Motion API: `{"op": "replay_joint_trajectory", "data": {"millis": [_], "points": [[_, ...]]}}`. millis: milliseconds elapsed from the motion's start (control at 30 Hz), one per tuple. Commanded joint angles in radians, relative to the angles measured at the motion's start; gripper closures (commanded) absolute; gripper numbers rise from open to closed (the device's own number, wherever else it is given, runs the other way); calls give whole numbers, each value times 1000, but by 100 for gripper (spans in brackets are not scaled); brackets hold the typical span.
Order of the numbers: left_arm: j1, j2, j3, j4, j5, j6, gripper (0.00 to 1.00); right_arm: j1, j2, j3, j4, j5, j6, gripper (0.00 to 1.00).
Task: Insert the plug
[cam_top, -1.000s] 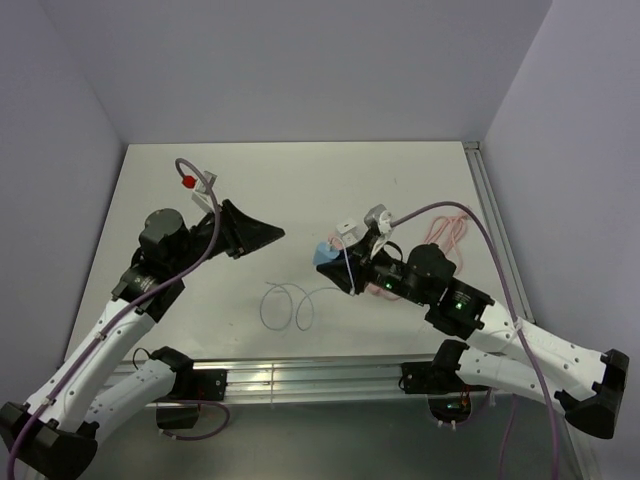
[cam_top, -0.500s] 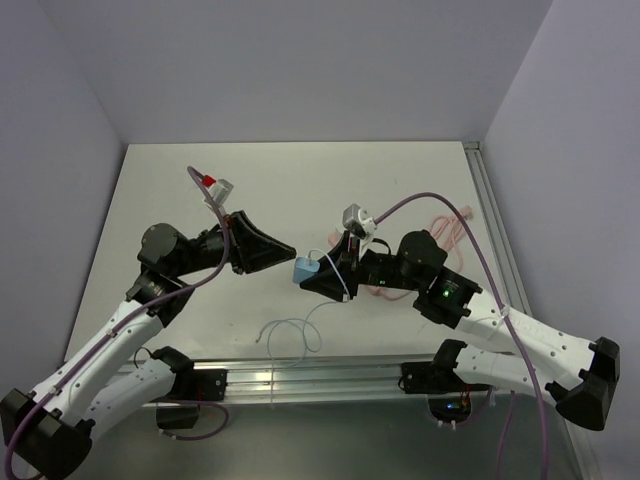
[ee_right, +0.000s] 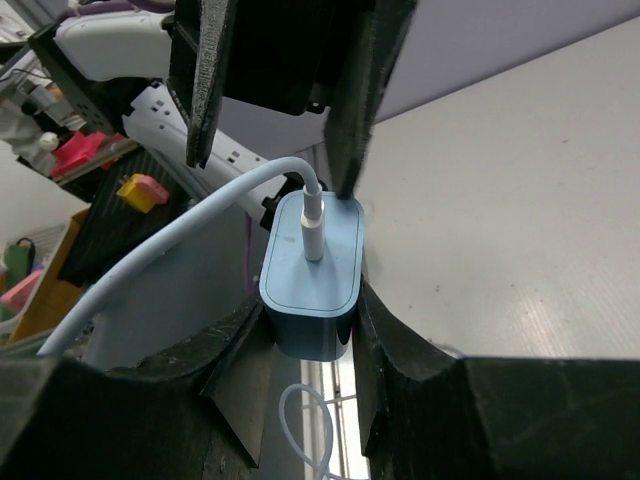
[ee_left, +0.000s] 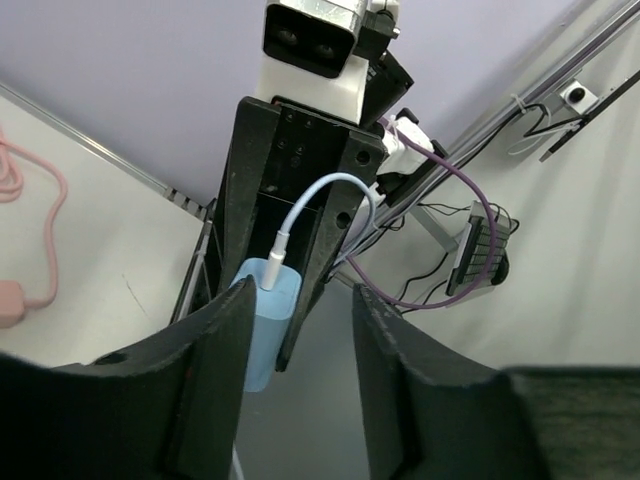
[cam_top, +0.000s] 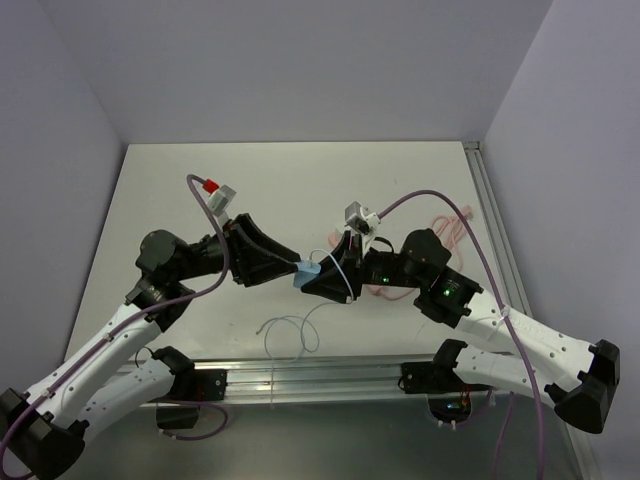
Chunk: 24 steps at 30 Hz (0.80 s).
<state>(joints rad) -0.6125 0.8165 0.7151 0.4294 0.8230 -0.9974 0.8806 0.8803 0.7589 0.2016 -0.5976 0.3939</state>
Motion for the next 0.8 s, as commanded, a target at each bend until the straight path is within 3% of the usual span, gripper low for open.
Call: {"op": "replay_joint_trajectory", "data": {"millis": [0,100,367,633,733,767], "points": [[-16,10,14,-42,19,43,48,-12,-30,16,154,-33,34,100],[-16,-2,26,-76,-4,66,36,-11,-26,26,151,-53,36,100],[-21,3,44,-90,36,86,40,-12,-20,36,151,-53,45,100],[-39,26,49,-32,70,54,60,-11,28,56,168,-73,69,100],[-52,29,60,-32,74,52,72,-12,35,65,154,-73,62,100],[-52,30,63,-35,76,55,84,-11,37,71,138,-70,60,99]]}}
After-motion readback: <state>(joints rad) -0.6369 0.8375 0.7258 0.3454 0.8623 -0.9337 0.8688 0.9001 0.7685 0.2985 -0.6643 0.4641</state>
